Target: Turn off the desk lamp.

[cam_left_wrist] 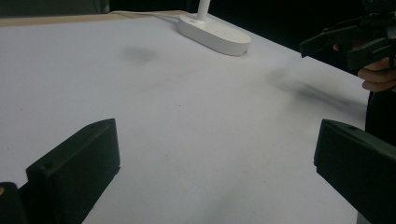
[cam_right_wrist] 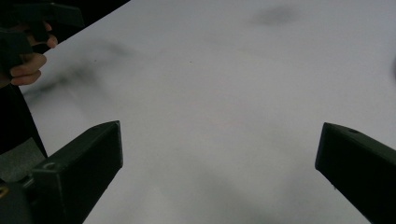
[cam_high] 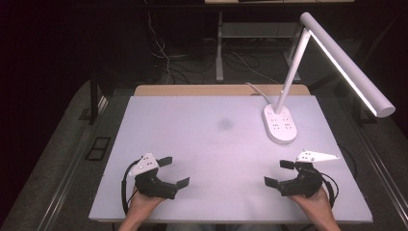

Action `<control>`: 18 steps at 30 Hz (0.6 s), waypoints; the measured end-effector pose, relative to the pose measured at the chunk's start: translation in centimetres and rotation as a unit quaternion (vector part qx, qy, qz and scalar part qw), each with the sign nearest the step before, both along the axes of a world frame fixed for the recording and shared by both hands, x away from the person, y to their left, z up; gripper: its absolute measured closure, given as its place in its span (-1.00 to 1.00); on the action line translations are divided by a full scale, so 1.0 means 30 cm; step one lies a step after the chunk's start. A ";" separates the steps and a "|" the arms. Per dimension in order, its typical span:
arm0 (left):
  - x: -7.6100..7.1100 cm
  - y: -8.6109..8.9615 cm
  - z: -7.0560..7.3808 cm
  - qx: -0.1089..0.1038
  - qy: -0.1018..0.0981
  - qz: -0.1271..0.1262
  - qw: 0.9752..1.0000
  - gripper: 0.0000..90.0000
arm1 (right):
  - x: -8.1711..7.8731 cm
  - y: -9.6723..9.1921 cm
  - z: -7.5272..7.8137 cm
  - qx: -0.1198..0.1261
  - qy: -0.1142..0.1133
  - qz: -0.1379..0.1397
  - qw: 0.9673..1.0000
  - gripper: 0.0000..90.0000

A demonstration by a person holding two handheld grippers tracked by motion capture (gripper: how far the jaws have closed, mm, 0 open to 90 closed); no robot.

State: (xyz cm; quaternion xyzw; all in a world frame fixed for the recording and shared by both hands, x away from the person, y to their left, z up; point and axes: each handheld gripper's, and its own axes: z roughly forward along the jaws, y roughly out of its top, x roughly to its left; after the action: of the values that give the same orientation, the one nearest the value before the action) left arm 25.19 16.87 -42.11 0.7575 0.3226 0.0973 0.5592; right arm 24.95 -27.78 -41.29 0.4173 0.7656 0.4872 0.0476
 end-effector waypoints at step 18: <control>-0.003 0.007 -0.001 0.002 0.005 -0.014 1.000 -1.00 | 0.006 -0.011 0.003 -0.014 0.003 0.006 1.000 -0.98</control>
State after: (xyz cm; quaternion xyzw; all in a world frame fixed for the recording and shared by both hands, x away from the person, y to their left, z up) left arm 25.11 17.07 -42.14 0.7634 0.3145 0.0861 0.5576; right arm 25.13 -28.10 -41.21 0.4130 0.7751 0.4756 0.0484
